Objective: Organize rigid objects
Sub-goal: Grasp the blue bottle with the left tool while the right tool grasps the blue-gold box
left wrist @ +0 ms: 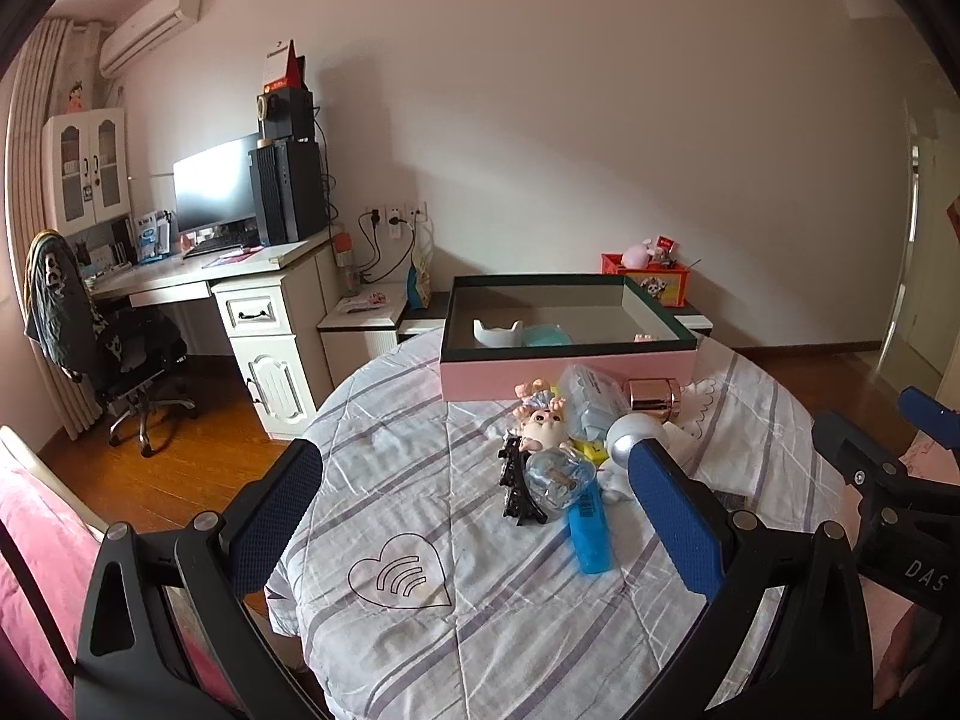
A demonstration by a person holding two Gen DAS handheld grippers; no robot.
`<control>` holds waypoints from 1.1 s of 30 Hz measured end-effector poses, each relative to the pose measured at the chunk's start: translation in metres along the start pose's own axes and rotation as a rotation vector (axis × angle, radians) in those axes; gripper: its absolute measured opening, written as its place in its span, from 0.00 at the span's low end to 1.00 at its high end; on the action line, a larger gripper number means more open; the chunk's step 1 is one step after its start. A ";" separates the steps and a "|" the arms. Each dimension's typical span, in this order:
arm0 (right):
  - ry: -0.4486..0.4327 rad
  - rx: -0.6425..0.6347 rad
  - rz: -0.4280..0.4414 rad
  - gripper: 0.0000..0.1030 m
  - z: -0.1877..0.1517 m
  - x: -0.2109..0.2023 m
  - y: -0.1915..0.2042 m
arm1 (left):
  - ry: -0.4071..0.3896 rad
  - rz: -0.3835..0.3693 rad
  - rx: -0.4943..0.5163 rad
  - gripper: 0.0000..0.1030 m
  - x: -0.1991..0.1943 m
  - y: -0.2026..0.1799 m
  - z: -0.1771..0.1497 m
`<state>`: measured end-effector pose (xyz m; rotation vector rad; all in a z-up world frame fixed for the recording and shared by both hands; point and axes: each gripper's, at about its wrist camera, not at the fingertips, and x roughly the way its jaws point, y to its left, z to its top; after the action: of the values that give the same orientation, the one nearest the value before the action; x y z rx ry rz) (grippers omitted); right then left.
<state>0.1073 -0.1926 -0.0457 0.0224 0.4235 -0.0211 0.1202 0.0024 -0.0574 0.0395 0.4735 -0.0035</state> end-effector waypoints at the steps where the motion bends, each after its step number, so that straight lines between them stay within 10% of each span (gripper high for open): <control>1: 0.011 0.001 0.000 1.00 -0.002 0.005 -0.002 | 0.017 0.002 -0.001 1.00 0.007 0.001 -0.003; 23: 0.233 0.025 -0.038 1.00 -0.060 0.091 -0.051 | 0.349 -0.104 0.037 0.99 0.119 -0.050 -0.061; 29: 0.266 0.015 -0.022 1.00 -0.064 0.107 -0.053 | 0.384 -0.110 0.056 0.71 0.135 -0.062 -0.062; 33: 0.291 -0.011 0.019 1.00 -0.064 0.119 -0.048 | 0.367 -0.157 0.066 0.34 0.134 -0.061 -0.059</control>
<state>0.1884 -0.2410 -0.1542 0.0189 0.7138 0.0031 0.2122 -0.0557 -0.1731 0.0684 0.8424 -0.1688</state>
